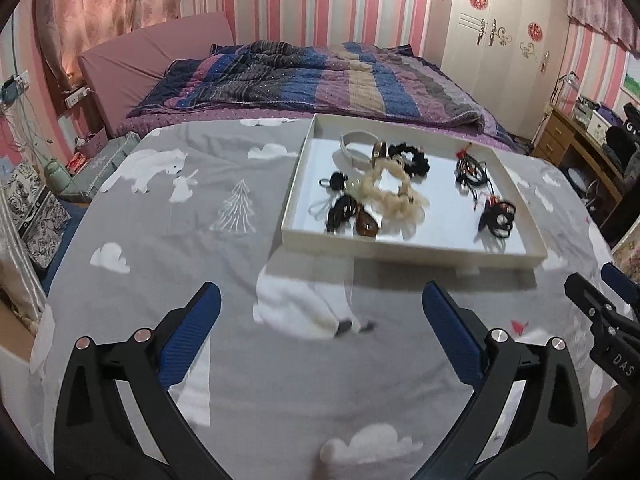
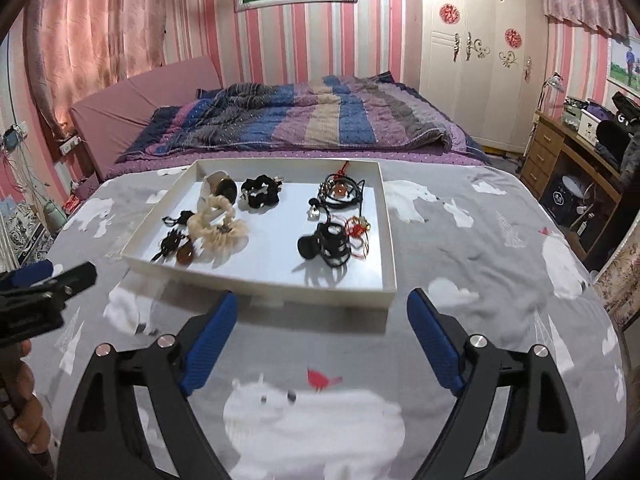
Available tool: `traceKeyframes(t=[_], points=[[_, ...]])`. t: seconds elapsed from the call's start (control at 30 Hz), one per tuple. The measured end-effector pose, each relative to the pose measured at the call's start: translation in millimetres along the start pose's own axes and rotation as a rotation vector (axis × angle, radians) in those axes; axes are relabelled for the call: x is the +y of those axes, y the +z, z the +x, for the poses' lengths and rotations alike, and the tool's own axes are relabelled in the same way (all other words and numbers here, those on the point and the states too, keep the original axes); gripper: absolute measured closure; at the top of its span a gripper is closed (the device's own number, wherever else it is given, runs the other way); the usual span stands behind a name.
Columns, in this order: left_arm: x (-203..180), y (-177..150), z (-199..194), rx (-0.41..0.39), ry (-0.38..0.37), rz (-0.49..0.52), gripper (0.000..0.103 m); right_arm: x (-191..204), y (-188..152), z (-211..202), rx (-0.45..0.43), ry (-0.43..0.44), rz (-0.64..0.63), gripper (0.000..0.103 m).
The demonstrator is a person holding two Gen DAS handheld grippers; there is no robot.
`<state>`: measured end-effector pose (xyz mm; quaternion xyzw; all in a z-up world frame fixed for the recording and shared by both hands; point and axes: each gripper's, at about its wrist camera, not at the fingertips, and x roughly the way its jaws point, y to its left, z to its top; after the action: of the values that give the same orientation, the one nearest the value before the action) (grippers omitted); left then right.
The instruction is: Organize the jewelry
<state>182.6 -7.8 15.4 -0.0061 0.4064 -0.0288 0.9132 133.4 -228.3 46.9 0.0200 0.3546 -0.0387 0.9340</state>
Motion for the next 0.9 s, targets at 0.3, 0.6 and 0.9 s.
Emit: traceKeyframes(t=[0.3,0.6,0.9], points=[[-2,-27,-10,-0.069,0.007,0.006,0.003,-4,-32,-2,-0.024,-0.039,-0.009,0.008],[-4,-35,-11,-0.082,0.047,0.020,0.003,0,-43,-6,-0.048,-0.028,-0.032,0.008],[-12,-43,-20,-0.103,0.069,0.032,0.003,-2,-42,-26,-0.128,-0.070,-0.030,0.008]])
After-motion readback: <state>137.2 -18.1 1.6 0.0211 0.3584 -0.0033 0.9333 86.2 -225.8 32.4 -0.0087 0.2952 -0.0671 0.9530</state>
